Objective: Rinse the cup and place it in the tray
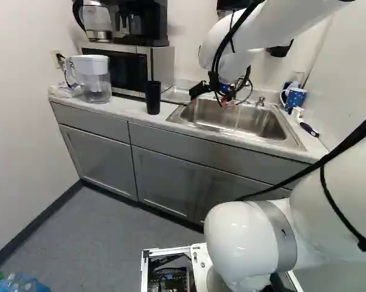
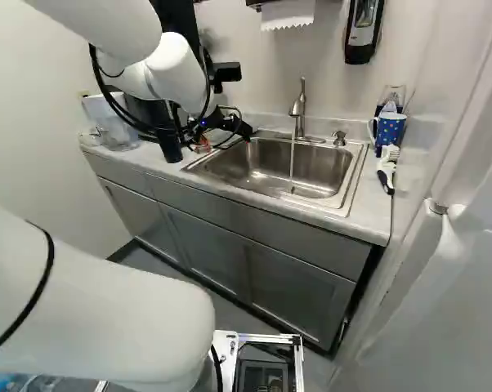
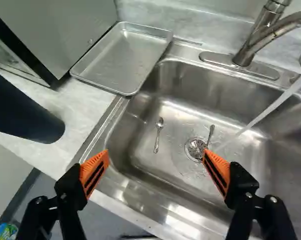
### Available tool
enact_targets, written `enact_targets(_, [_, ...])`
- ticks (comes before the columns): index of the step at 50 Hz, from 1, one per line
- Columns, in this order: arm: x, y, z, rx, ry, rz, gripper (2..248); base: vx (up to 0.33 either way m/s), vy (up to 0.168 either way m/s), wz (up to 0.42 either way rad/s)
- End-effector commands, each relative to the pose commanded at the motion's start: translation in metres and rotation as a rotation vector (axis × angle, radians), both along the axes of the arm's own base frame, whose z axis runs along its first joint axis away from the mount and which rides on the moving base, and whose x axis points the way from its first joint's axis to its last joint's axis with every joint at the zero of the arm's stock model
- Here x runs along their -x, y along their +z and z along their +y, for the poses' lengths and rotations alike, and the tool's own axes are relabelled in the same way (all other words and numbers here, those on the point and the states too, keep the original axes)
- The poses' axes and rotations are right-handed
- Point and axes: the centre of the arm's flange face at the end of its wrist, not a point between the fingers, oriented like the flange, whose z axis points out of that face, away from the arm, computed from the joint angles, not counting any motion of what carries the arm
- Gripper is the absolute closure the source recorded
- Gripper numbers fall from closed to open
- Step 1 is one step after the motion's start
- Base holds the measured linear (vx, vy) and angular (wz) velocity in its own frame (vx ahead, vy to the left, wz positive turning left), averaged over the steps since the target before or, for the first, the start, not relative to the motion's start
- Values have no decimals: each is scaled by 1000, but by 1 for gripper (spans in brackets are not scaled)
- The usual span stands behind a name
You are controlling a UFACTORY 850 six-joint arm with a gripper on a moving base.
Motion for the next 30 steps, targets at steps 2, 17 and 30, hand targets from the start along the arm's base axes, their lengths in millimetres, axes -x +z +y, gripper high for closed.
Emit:
enact_targets(2, [0,0,3,0,8,0,3,0,0,0])
enact_targets(17, [0,0,26,0,66,0,3,0,0,0])
enact_targets(30, [-1,0,45,0,116,1,3,0,0,0])
